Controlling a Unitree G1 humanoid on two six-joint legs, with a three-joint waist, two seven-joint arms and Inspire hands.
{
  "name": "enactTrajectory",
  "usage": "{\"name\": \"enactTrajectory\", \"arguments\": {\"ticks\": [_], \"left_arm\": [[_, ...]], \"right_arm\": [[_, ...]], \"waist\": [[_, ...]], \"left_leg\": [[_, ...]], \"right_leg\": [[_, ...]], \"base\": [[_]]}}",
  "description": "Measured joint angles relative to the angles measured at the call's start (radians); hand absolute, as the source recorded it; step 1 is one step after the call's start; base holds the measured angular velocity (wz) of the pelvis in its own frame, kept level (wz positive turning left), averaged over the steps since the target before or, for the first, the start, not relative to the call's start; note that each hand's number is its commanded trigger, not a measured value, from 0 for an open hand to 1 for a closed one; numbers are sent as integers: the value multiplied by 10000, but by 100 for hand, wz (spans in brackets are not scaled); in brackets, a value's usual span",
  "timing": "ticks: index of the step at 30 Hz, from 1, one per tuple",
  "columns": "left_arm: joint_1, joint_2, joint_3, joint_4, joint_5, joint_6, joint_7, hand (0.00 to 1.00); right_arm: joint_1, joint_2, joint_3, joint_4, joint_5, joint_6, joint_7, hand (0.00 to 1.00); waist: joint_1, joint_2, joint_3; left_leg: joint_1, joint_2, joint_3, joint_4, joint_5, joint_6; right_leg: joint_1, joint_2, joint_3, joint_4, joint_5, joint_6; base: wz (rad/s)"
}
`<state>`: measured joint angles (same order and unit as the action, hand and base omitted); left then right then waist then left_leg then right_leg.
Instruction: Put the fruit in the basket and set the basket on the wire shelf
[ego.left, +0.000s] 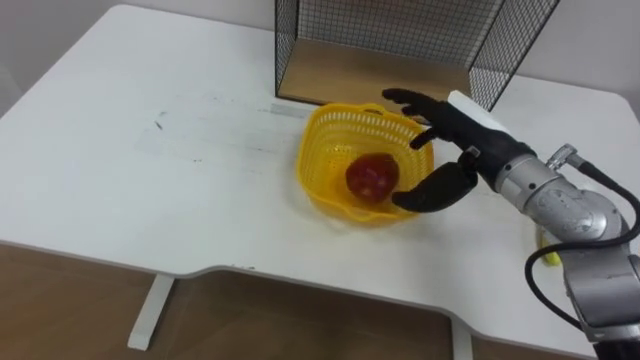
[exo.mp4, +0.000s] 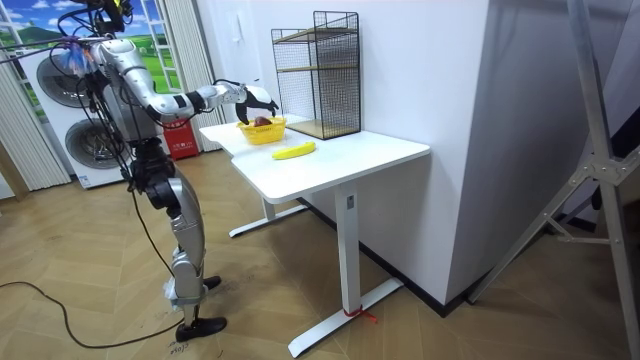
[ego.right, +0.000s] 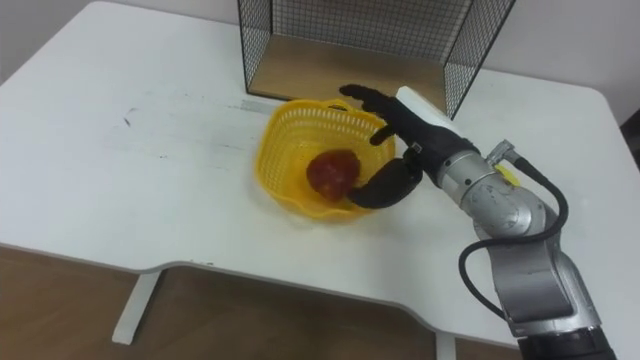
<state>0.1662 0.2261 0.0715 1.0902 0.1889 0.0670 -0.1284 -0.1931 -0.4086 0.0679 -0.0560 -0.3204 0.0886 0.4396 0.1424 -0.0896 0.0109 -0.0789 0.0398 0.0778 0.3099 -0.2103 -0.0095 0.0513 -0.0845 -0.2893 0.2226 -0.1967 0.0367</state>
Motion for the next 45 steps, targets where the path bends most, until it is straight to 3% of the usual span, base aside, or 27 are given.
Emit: {"name": "enactTrajectory", "arguments": {"ticks": [23,28,34,39,45], "left_arm": [[41,0,-139,-2,10,-2,4,0],[6,-1,-129,20,9,-31,64,0],[161,-92,408,291,17,-55,65,0],[426,-130,456,312,25,-64,90,0],[622,-142,719,308,-1,-61,183,0]], "right_arm": [[0,-1,-258,-104,310,-7,-286,0],[0,0,-667,-111,932,-96,-918,0],[8,9,-1757,-463,1554,-396,-2104,0],[224,8,-2164,-483,1836,-728,-3606,0],[407,-6,-2589,-116,1792,-797,-4854,0]], "waist": [[-264,-51,-25],[-329,-49,-26],[-421,-37,-24],[-693,-46,-30],[-992,-17,-36]], "left_leg": [[-52,-4,-13,-10,0,1],[-14,-4,-6,-10,0,1],[42,-3,22,-36,0,1],[50,4,53,-49,0,1],[34,8,68,-50,0,1]], "right_leg": [[-6,-3,-13,-4,1,-1],[-13,-3,-9,1,1,-1],[19,-6,6,-5,2,-1],[39,-5,25,-3,2,0],[16,-3,46,-1,2,0]], "base": [[0],[0],[-1],[0],[0]]}}
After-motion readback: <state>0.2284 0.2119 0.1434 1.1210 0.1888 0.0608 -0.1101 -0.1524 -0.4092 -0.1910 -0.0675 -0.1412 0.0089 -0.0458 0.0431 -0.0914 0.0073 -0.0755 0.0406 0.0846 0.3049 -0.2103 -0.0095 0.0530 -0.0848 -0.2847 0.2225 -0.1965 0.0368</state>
